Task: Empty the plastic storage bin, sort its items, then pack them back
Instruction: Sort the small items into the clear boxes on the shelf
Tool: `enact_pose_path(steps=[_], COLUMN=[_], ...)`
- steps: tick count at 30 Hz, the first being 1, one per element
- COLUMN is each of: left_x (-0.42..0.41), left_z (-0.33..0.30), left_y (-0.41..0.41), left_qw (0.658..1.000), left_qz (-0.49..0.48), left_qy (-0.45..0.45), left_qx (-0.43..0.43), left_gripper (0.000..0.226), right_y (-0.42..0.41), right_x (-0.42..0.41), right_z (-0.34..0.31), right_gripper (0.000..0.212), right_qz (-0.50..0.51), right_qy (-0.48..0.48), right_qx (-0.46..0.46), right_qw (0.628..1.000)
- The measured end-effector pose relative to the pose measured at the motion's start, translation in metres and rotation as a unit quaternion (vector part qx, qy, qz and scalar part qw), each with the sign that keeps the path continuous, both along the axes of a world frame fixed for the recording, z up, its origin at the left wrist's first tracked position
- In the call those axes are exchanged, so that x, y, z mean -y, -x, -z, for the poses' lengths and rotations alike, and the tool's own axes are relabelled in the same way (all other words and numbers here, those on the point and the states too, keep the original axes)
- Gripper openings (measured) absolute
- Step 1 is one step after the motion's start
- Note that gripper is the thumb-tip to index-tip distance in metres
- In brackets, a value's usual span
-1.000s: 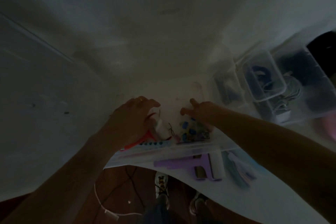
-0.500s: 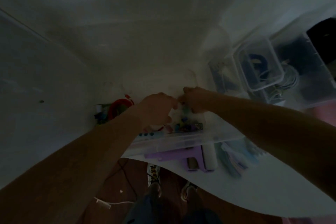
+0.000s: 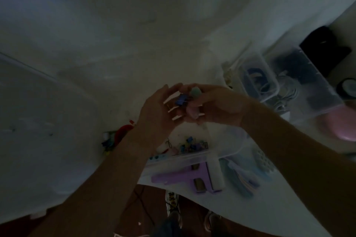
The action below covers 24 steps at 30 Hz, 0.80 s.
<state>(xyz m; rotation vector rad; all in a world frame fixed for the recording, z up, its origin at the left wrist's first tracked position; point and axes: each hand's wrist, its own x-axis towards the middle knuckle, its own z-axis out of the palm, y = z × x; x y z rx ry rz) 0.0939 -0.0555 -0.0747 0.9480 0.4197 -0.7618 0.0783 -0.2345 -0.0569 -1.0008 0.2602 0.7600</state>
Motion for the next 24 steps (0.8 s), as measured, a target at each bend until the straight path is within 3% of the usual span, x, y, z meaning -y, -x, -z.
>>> enact_pose_path(steps=[5, 9, 13, 18, 21, 24], left_x=[0.041, 0.08, 0.113, 0.143, 0.157, 0.168], left_z=[-0.039, -0.06, -0.067, -0.047, -0.023, 0.006], left_y=[0.033, 0.061, 0.092, 0.121, 0.143, 0.177], left_qw=[0.999, 0.999, 0.99, 0.904, 0.847, 0.874], left_qz=[-0.032, -0.021, 0.048, 0.164, 0.216, 0.251], left_qy=[0.032, 0.036, -0.055, -0.213, -0.269, -0.242], left_qx=[0.01, 0.034, 0.122, 0.333, 0.403, 0.339], left_gripper=[0.037, 0.028, 0.02, 0.012, 0.008, 0.009], right_y=[0.043, 0.083, 0.124, 0.178, 0.213, 0.25], right_x=[0.021, 0.044, 0.078, 0.12, 0.134, 0.142], right_z=[-0.029, -0.042, -0.047, -0.042, -0.031, -0.009], right_gripper=[0.042, 0.045, 0.037, 0.03, 0.028, 0.026], right_qz=[0.118, 0.215, 0.274, 0.32, 0.32, 0.363], right_qy=[-0.15, -0.154, -0.152, -0.137, -0.108, -0.075], right_qx=[-0.044, -0.048, -0.037, -0.058, -0.067, -0.115], right_qw=[0.981, 0.963, 0.949, 0.936, 0.939, 0.922])
